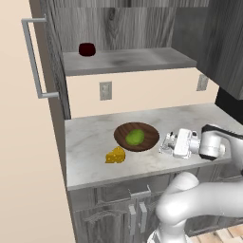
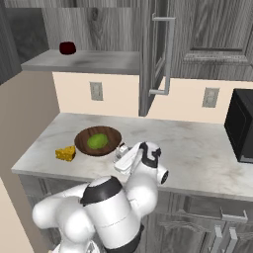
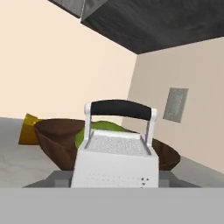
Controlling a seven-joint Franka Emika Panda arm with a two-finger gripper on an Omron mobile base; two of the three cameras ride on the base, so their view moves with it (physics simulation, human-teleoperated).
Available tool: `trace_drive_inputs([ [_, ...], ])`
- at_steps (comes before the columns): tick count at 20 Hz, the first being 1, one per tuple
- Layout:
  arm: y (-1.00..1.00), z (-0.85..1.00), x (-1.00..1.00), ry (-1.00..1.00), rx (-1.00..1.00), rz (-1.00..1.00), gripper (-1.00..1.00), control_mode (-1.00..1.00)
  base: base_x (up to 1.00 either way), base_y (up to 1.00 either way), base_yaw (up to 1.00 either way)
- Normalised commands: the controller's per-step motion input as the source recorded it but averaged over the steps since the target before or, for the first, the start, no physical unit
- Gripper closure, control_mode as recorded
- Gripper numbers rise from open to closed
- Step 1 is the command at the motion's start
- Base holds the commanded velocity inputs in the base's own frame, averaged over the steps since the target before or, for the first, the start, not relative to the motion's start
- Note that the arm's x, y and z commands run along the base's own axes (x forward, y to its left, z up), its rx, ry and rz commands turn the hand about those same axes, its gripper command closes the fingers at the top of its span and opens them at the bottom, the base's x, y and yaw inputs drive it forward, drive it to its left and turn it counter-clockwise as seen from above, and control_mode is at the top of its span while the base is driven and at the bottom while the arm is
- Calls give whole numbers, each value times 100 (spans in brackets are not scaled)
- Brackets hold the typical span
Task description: Pick the cheese from the fridge and the cheese grater from the cabinet and place them next to the salad bowl.
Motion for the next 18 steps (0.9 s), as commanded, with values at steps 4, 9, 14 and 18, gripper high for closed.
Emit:
trace_drive_inputs([
  [4, -1, -28, 8, -3, 0, 0, 100, -100, 0, 0, 0],
  [9, 0, -20, 10, -1, -3, 1, 100, -100, 0, 0, 0],
  [14, 2, 0, 1, 0, 0, 2, -100, -100, 0, 0, 0],
  [18, 4, 0, 0, 0, 0, 1, -100, -100, 0, 0, 0],
])
